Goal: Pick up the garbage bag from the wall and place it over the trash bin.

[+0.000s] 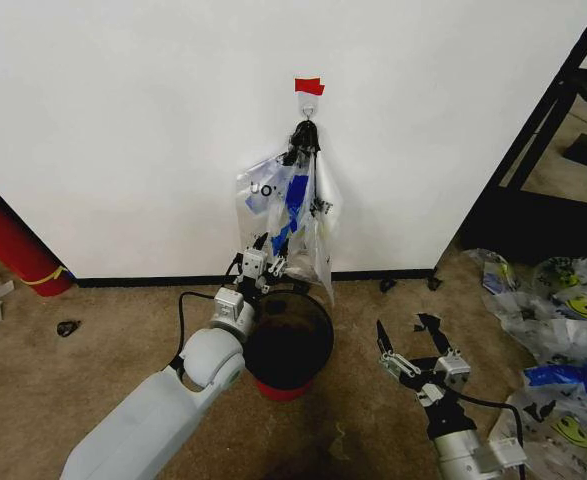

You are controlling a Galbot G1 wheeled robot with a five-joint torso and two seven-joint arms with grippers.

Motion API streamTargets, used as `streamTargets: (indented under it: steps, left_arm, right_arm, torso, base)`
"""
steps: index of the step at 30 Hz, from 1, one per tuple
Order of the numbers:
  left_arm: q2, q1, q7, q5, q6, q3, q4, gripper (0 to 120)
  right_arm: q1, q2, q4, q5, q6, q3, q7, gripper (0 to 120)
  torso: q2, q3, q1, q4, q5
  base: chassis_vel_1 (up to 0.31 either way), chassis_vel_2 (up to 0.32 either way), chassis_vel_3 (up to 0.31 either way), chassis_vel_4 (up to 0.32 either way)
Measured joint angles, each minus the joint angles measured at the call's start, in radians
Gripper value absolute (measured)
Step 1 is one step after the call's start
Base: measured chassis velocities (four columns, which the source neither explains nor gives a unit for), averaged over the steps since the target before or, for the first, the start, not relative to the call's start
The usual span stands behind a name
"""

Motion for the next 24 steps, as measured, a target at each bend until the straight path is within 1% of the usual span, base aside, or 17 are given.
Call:
streamTargets:
  steps: [5,9,11,13,14,16,17,18,19,20,21,22,23,24]
  left_arm:
    - [-0.011,-0.006,0.002,0.0,0.0,0.008,0.01,47]
    - [-0.024,-0.014,0.004,0.005,-0.002,0.015,0.025,36]
    - [-0.024,-0.016,0.005,0.005,-0.002,0.016,0.026,36]
    - [-0.025,-0.022,0.006,0.007,-0.004,0.02,0.031,31]
    - [-0.025,-0.027,0.007,0.007,-0.004,0.024,0.033,27]
    - [-0.026,-0.032,0.009,0.009,-0.004,0.033,0.035,25]
    - [-0.031,-0.035,0.011,0.014,-0.005,0.038,0.037,23]
    - [-0.031,-0.035,0.011,0.014,-0.005,0.038,0.037,23]
    - [-0.034,-0.036,0.011,0.016,-0.005,0.04,0.039,22]
    - [-0.04,-0.038,0.011,0.019,-0.005,0.043,0.043,18]
    - [-0.049,-0.04,0.011,0.023,-0.005,0.047,0.048,11]
    - [-0.056,-0.041,0.011,0.027,-0.006,0.048,0.052,8]
    - [-0.06,-0.041,0.01,0.029,-0.008,0.048,0.053,3]
    - [-0.061,-0.041,0.009,0.03,-0.009,0.047,0.053,1]
  right_arm:
    - [0.0,-0.002,0.0,0.009,-0.003,0.006,0.005,100]
    - [0.001,-0.002,-0.002,0.027,-0.013,0.017,0.022,100]
    - [0.001,-0.002,-0.002,0.03,-0.015,0.017,0.026,100]
    - [0.004,-0.002,-0.001,0.033,-0.027,0.019,0.043,100]
    - [0.008,-0.001,0.0,0.034,-0.045,0.019,0.072,100]
    - [0.016,0.003,0.007,0.044,-0.081,0.021,0.132,100]
    - [0.026,0.008,0.023,0.061,-0.147,0.023,0.213,100]
    - [0.026,0.008,0.023,0.061,-0.147,0.023,0.213,100]
    - [0.032,0.012,0.032,0.073,-0.182,0.024,0.255,100]
    - [0.053,0.021,0.069,0.174,-0.297,0.028,0.385,100]
    - [0.087,0.027,0.116,0.319,-0.425,0.039,0.53,100]
    - [0.13,0.027,0.153,0.452,-0.535,0.059,0.662,100]
    - [0.162,0.027,0.17,0.56,-0.596,0.075,0.762,100]
    - [0.174,0.027,0.173,0.604,-0.618,0.078,0.802,100]
  torso:
    - [0.0,0.0,0.0,0.0,0.0]
    - [0.0,0.0,0.0,0.0,0.0]
    - [0.0,0.0,0.0,0.0,0.0]
    - [0.0,0.0,0.0,-0.0001,0.0001]
    - [0.0,0.0,0.0,0.0,0.0001]
    - [0.0,0.0,0.0,0.0,0.0001]
    - [0.0,0.0,0.0,0.0,0.0]
    - [0.0,0.0,0.0,0.0,0.0]
    - [0.0,0.0,0.0,0.0,0.0]
    - [0.0,0.0,0.0,-0.0003,0.0002]
    - [0.0,0.0,0.0,-0.0003,0.0001]
    - [0.0,0.0,0.0,-0.0003,-0.0002]
    - [0.0,0.0,0.0,0.0006,-0.0004]
    - [0.0,0.0,0.0,0.0006,-0.0001]
  base:
    - [0.0,0.0,0.0,0.0]
    - [0.0,0.0,0.0,0.0]
    - [0.0,0.0,0.0,0.0]
    - [0.0,0.0,0.0,0.0]
    - [0.0,0.0,0.0,0.0]
    - [0.0,0.0,0.0,0.0]
    - [0.0,0.0,0.0,0.0]
    - [0.0,0.0,0.0,0.0]
    - [0.0,0.0,0.0,0.0]
    - [0.0,0.0,0.0,0.0]
    - [0.0,0.0,0.0,0.0]
    - [0.0,0.0,0.0,0.0]
    - [0.0,0.0,0.0,0.0]
    - [0.0,0.0,0.0,0.0]
